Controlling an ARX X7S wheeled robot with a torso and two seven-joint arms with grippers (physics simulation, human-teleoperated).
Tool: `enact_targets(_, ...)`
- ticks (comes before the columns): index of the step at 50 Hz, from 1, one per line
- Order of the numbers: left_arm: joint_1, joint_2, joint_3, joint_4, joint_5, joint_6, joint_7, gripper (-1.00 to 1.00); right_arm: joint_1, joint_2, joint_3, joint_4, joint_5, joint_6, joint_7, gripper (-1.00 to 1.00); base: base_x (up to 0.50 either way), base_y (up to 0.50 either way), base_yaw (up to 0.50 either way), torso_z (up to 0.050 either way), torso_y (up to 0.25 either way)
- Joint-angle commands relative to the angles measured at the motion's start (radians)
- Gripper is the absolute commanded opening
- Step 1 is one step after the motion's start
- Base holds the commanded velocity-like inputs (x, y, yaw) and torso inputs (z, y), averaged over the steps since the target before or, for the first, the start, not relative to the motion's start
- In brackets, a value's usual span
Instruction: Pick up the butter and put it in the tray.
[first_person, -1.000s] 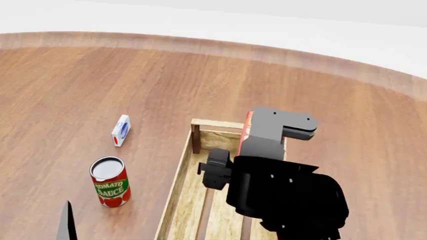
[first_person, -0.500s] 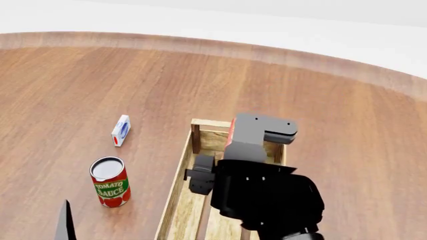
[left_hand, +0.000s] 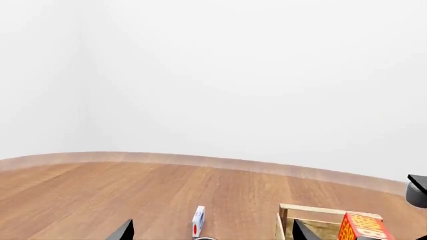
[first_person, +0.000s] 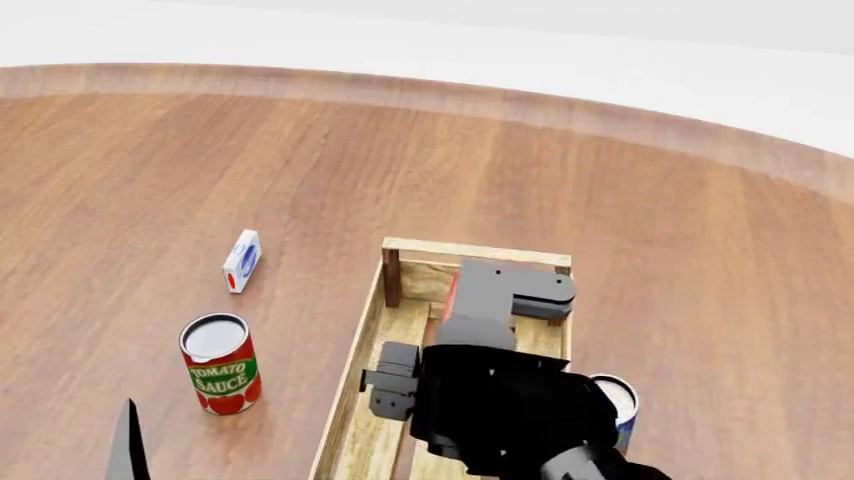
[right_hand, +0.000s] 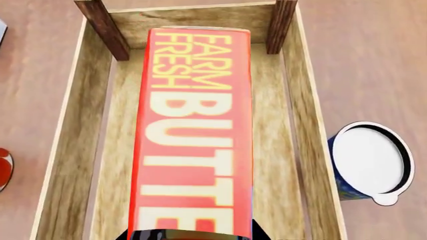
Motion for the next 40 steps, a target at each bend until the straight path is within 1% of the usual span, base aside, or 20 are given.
enact_targets(1, -0.001, 0.020, -0.029, 0.008, -0.007, -0.008, 0.034, 1.00, 0.042, -0.024, -0.251, 0.041, 0.209, -0.107, -0.069, -1.00, 0.00, 0.00, 0.00, 0.000, 0.010)
enact_targets(7, -0.002, 0.020, -0.027, 0.007, -0.007, -0.008, 0.033, 1.00, 0.046, -0.024, -0.348, 0.047, 0.295, -0.138, -0.076, -1.00, 0.00, 0.00, 0.00, 0.000, 0.000)
enact_targets(19, -0.002, 0.020, -0.023, 0.002, -0.005, -0.002, 0.032, 1.00, 0.051, -0.024, -0.457, 0.037, 0.397, -0.170, -0.083, -1.00, 0.00, 0.00, 0.00, 0.000, 0.001)
enact_targets(30, -0.003, 0.017, -0.022, 0.008, -0.009, -0.006, 0.028, 1.00, 0.049, -0.024, -0.510, 0.007, 0.433, -0.186, -0.088, -1.00, 0.00, 0.00, 0.00, 0.001, 0.001)
enact_targets(40, -0.004, 0.016, -0.025, 0.003, -0.017, -0.001, 0.028, 1.00, 0.044, -0.024, -0.528, 0.001, 0.446, -0.190, -0.090, -1.00, 0.00, 0.00, 0.00, 0.000, 0.001)
